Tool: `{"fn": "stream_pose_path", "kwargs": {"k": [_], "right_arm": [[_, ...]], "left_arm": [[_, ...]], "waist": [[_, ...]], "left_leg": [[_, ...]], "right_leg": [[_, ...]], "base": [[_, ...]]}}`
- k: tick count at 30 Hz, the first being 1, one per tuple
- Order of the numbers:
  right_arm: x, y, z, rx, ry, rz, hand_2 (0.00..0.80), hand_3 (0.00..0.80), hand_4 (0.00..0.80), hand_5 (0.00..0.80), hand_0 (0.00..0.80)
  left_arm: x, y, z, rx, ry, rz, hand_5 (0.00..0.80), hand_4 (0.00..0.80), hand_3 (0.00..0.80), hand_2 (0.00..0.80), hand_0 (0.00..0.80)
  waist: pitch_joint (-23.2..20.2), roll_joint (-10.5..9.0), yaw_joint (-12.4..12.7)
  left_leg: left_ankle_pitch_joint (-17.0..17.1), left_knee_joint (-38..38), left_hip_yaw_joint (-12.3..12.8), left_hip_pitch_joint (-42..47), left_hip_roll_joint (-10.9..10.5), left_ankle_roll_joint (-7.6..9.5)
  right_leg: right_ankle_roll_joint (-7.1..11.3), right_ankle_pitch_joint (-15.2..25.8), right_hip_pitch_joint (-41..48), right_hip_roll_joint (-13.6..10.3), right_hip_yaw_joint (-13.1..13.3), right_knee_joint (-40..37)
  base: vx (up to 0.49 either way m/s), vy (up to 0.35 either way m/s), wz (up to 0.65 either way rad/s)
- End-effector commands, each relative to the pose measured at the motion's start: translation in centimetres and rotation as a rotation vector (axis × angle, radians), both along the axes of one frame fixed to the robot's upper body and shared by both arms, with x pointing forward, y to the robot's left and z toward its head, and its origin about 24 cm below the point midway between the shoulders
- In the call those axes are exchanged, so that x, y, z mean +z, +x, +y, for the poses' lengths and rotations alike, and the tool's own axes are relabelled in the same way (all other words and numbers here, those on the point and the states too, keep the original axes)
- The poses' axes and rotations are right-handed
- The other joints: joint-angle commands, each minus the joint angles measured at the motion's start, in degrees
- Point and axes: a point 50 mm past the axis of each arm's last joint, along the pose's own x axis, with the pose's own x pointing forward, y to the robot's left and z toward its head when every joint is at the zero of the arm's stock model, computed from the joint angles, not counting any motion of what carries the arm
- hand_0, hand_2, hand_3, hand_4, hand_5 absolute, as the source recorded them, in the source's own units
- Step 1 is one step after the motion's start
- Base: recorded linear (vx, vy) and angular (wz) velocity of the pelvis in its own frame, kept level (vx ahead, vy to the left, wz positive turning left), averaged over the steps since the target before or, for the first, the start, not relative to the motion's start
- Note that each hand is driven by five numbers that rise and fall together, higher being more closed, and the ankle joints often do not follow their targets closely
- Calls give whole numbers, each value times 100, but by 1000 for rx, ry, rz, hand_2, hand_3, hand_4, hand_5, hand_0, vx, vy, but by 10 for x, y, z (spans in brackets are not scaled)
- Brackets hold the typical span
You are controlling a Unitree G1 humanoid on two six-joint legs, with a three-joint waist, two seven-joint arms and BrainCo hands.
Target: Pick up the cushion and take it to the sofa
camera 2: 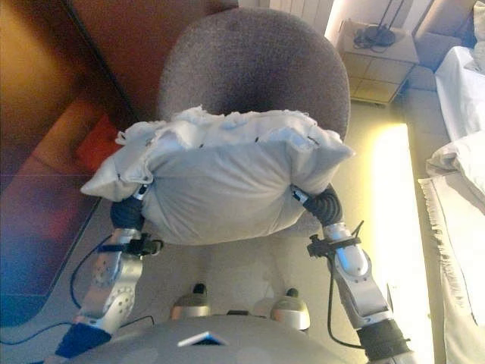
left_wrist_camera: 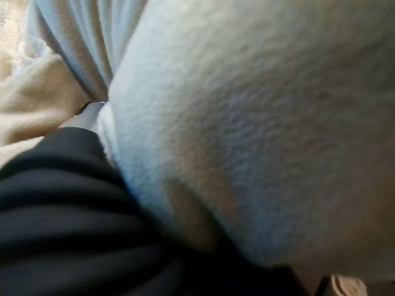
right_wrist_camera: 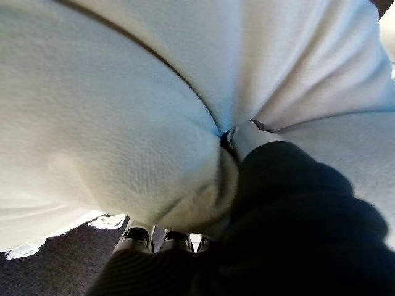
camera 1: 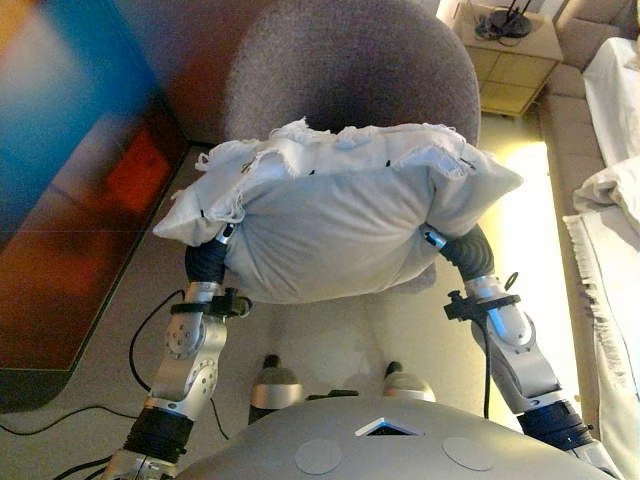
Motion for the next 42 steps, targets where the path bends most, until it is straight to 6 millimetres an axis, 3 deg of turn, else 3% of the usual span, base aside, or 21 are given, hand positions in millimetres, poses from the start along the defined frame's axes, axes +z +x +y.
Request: {"fn": "stream_pose_path", "kwargs": {"k": [1,3,6,9,13,15,17,21,23,25,28,29,32,33,35,37,39,42], "right_arm": [[50,15,24,151,56,-269,800,800,800,800,800],[50,14,23,149,59,-274,800,800,800,800,800],[50,14,21,139,58,-286,800,800,800,800,800],[52,17,26,151,56,-294,800,800,800,800,800],[49,16,31,149,45,-283,800,800,800,800,800],[45,15,30,145,47,-260,800,800,800,800,800],[41,10,29,147,50,-240,800,800,800,800,800],[42,6,25,163,57,-238,800,800,800,800,800],[43,7,22,160,70,-245,800,800,800,800,800],[46,8,20,151,89,-239,800,800,800,800,800],[46,6,17,129,115,-240,800,800,800,800,800],[45,6,19,117,126,-243,800,800,800,800,800],[47,5,25,99,141,-262,800,800,800,800,800],[47,6,29,100,144,-262,800,800,800,800,800],[46,6,32,95,146,-258,800,800,800,800,800],[45,7,32,86,140,-258,800,800,800,800,800],[44,9,32,82,140,-259,800,800,800,800,800],[43,9,26,63,140,-272,800,800,800,800,800]], "left_arm": [[51,16,-6,-34,-64,-270,800,800,800,800,800],[49,16,-6,-34,-73,-267,800,800,800,800,800],[49,17,-9,-54,-67,-277,800,800,800,800,800],[50,17,-8,-32,-74,-287,800,800,800,800,800],[50,17,-11,-24,-83,-282,800,800,800,800,800],[47,15,-12,-17,-91,-268,800,800,800,800,800],[45,10,-11,-9,-95,-259,800,800,800,800,800],[45,6,-10,-7,-90,-264,800,800,800,800,800],[45,9,-8,-12,-73,-267,800,800,800,800,800],[45,11,-5,-13,-70,-253,800,800,800,800,800],[48,11,-5,-52,-25,-268,800,800,800,800,800],[47,10,-6,-58,-15,-265,800,800,800,800,800],[50,14,-5,-64,9,-266,800,800,800,800,800],[51,17,-4,-62,18,-266,800,800,800,800,800],[53,21,-3,-64,18,-263,800,800,800,800,800],[54,24,-4,-84,31,-272,800,800,800,800,800],[54,25,-5,-85,29,-270,800,800,800,800,800],[51,21,-10,-104,24,-276,800,800,800,800,800]], "waist": [[264,-257,-75],[430,-333,-108],[582,-380,-112],[664,-154,89],[641,28,258],[607,82,354],[562,107,439],[551,116,480],[519,44,479],[437,-66,482],[211,-337,560],[130,-391,606],[-13,-395,624],[-50,-342,562],[-28,-308,403],[34,-254,277],[106,-227,166],[265,-258,-80]], "left_leg": [[341,1063,159,-612,359,42],[577,1782,390,-958,495,82],[629,2179,584,-1211,526,130],[612,1513,374,-1370,-159,212],[1060,575,589,-1515,-340,172],[1340,262,527,-1612,-393,120],[1560,69,409,-1709,-302,42],[1653,142,333,-1837,-54,-35],[1229,317,464,-1883,-18,48],[845,516,525,-1924,-114,215],[391,1018,696,-2100,-495,622],[330,1031,635,-2080,-637,748],[158,1026,591,-1901,-843,920],[91,971,601,-1746,-914,973],[40,829,474,-1496,-1073,1017],[8,719,354,-1259,-1171,999],[-28,634,247,-1049,-1207,967],[-214,476,17,-606,-1265,869]], "right_leg": [[-627,-704,7,324,37,687],[-718,-698,17,373,1,769],[-790,-780,89,425,-80,874],[-749,-986,238,642,27,956],[-750,-1235,650,827,115,887],[-779,-1397,892,882,228,897],[-805,-1607,1065,888,374,970],[-766,-1978,1194,776,478,1227],[-646,-2076,1222,542,411,1402],[-461,-1998,1257,296,434,1627],[-118,-1222,1344,-71,420,2048],[-27,-777,1275,-182,452,2349],[52,-190,1019,-300,442,3056],[19,-30,730,-217,500,3303],[-65,-213,213,86,481,3154],[-188,-446,-217,213,236,2729],[-252,-492,-480,208,81,2461],[-297,-320,-863,234,53,1292]], "base": [[-47,-159,-5],[-13,-197,-3],[41,-144,24],[221,-42,16],[316,26,-43],[498,69,25],[513,85,40],[499,120,20],[483,181,-39],[467,187,-77],[407,167,-52],[454,184,-9],[451,174,-9],[459,160,-5],[388,115,13],[293,37,39],[243,-18,19],[290,-96,34]]}}
